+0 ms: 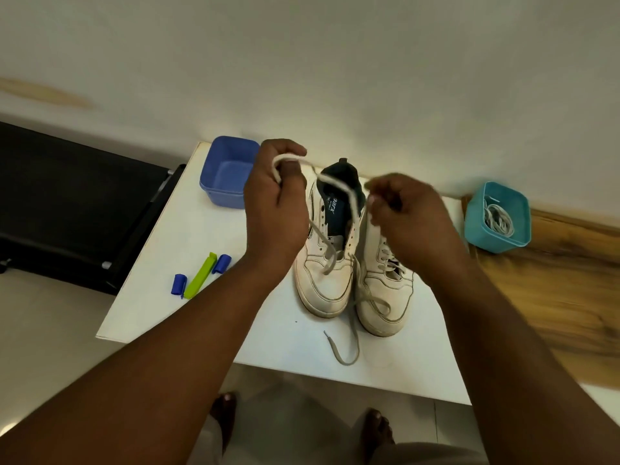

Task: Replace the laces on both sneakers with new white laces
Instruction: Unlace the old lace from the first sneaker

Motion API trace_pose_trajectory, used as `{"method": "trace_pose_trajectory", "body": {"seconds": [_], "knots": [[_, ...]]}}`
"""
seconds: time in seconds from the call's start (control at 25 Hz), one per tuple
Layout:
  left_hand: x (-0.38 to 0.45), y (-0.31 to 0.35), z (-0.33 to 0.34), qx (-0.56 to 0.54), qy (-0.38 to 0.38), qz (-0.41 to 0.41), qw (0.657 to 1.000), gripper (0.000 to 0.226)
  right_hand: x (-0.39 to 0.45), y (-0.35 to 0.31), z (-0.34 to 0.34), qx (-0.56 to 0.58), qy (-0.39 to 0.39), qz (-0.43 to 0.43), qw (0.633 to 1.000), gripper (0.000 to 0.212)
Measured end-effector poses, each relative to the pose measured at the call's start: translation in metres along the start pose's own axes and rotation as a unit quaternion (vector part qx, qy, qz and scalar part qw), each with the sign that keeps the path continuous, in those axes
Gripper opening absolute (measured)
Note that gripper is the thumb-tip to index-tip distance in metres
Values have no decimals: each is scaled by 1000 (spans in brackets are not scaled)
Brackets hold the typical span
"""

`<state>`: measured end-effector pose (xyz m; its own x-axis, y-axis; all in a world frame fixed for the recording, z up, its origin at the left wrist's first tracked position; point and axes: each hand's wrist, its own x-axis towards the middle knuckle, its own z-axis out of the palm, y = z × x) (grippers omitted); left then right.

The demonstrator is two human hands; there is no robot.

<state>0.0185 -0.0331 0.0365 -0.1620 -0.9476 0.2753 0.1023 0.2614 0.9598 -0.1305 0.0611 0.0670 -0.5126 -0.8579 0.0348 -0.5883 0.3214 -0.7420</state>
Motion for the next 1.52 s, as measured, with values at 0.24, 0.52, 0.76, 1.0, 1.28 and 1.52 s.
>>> {"method": "trace_pose_trajectory", "body": {"seconds": [0.24, 0.52, 0.76, 1.0, 1.28, 1.52], "knots": [[-2, -10, 1, 137, -29, 22, 990, 25, -8, 36, 36, -328, -133, 30, 935, 15], [-15, -21, -6, 466, -477, 34, 745, 74, -8, 7, 2, -334, -131, 53, 932, 21], [-15, -14, -13, 418, -472, -10, 776, 81, -5, -8, -63, -353, 89, 69, 929, 13], [-15, -10, -13, 416, -477, -5, 774, 106, 0, 32, 27, -368, -161, -32, 915, 20], [-16, -8, -13, 408, -467, -10, 785, 103, 3, 22, -10, -426, -36, 6, 904, 17], [-13, -17, -8, 393, -388, 15, 834, 55, -2, -1, -28, -348, 64, -48, 934, 22]]}}
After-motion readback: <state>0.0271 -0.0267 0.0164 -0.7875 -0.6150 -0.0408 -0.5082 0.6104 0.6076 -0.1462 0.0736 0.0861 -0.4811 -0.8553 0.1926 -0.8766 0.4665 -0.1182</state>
